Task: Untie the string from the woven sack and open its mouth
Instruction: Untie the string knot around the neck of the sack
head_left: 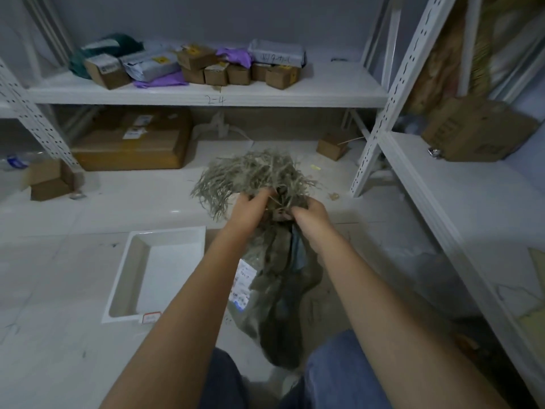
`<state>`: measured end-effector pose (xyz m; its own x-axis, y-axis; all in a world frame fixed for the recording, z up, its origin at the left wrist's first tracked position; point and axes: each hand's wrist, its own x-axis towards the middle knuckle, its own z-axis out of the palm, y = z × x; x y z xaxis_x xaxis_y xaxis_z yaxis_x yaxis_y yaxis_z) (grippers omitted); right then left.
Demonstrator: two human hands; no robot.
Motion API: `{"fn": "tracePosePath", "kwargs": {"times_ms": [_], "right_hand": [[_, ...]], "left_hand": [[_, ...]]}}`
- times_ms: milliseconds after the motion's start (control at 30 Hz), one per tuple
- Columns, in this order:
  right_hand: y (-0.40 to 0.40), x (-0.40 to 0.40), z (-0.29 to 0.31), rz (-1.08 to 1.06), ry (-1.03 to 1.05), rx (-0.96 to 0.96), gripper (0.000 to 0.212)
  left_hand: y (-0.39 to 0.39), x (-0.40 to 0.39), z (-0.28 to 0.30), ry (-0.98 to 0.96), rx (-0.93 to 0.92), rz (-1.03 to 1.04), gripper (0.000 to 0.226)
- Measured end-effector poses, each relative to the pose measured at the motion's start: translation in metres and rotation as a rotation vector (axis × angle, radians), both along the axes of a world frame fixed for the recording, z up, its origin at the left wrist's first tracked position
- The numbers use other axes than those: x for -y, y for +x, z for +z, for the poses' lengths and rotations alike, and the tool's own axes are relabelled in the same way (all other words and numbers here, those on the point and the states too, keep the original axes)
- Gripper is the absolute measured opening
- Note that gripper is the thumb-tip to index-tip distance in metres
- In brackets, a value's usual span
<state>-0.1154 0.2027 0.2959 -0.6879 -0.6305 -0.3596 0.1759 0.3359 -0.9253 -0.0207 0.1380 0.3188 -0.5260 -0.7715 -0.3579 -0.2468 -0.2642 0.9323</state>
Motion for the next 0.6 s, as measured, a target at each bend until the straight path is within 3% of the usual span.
{"fn": "tracePosePath", "kwargs": {"times_ms": [133,233,333,400,467,533,600], "right_hand": [[0.004,-0.015,-0.02,-0.169,-0.084,0.207,0.032],[0.007,-0.023,-0.028,-0.194,-0.08,0.21,0.034],[0.004,-0.009,-0.032,-0.174,-0.096,0.135,0.04],[0.005,0.003,-0.033,-0.157,-0.091,0.133,0.048],[0.004,0.009,-0.038,-0.148,-0.121,0.164,0.037],[0.002,0.012,-0.039,-0.135,-0.17,0.191,0.013],[-0.002,0.015,-0.036,-0.171,-0.188,0.2,0.011]], "left_hand": [[0.016,-0.005,-0.007,0.045,0.017,-0.162,0.034],[0.029,0.0,-0.021,-0.022,0.156,-0.312,0.049],[0.031,0.01,-0.028,-0.14,0.265,-0.299,0.026],[0.028,0.017,-0.027,-0.275,0.308,-0.217,0.026],[0.024,0.019,-0.022,-0.362,0.313,-0.207,0.026],[0.02,0.02,-0.019,-0.363,0.246,-0.245,0.021],[0.019,0.02,-0.016,-0.325,0.178,-0.273,0.029]]}}
